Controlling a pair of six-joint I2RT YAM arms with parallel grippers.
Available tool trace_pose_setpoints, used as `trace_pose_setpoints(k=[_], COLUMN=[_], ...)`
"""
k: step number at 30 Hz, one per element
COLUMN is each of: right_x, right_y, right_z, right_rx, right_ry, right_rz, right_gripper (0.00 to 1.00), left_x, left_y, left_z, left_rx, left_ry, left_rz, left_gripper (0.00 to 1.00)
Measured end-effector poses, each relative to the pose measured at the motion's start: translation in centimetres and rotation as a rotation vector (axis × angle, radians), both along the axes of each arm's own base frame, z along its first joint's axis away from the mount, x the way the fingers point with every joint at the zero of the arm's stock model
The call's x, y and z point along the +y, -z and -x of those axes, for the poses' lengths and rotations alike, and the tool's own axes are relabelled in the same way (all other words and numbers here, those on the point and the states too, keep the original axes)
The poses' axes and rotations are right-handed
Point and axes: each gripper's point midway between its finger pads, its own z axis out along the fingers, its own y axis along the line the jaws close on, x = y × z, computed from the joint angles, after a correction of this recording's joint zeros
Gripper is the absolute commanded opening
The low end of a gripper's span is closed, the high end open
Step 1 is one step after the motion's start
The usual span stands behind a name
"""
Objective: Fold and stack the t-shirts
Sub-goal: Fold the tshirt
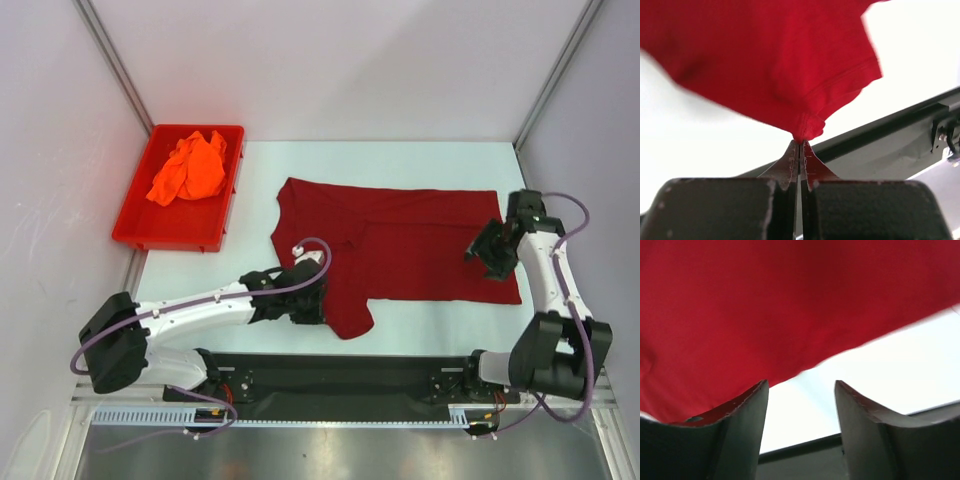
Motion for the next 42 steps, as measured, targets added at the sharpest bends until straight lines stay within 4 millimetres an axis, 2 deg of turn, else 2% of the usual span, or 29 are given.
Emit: trace_pose_setpoints(k=[4, 8, 10, 17, 24, 27, 37, 42], right_x=[-4.3, -7.9, -8.8, -10.0, -13.4, -14.0, -14.8, -15.0], right_y=[3.8, 5.1, 5.5, 6.5, 7.2, 7.9, 8.1, 8.6], right_z=[2.3, 4.5, 5.2, 7.2, 8.3, 8.9, 6.9, 6.7], right_rx=[0.117, 0.147, 0.146, 0.126, 0.099, 0.096, -0.018, -0.03], right_ry=[0.232, 0.408, 0.456, 0.574, 0.757, 0.798, 0.766, 0.764], right_rz=[-0.043, -0.041, -0.038, -0.041, -0.051, -0.064, -0.077, -0.074], right_gripper=[0.52, 0.5, 0.5, 0.51, 0.5, 0.5, 0.49, 0.47], left_x=[-1.0, -0.8, -0.4, 1.0, 0.4, 0.4, 0.4, 0.5], left_y=[-1.1, -0.2, 0.5, 1.5, 0.7, 0.6, 0.6, 0.6], left_z=[-1.0, -1.5, -1.7, -3.2, -3.3, -3.2, -3.2, -3.3], left_rx=[-0.071, -0.079, -0.056, 0.016, 0.012, 0.014, 0.019, 0.021], left_ry=[0.113, 0.195, 0.221, 0.22, 0.267, 0.276, 0.285, 0.279], left_rz=[-0.021, -0.066, -0.084, -0.074, -0.047, -0.042, -0.035, -0.034], left_gripper=[0.0, 0.0, 0.0, 0.0, 0.0, 0.0, 0.0, 0.0])
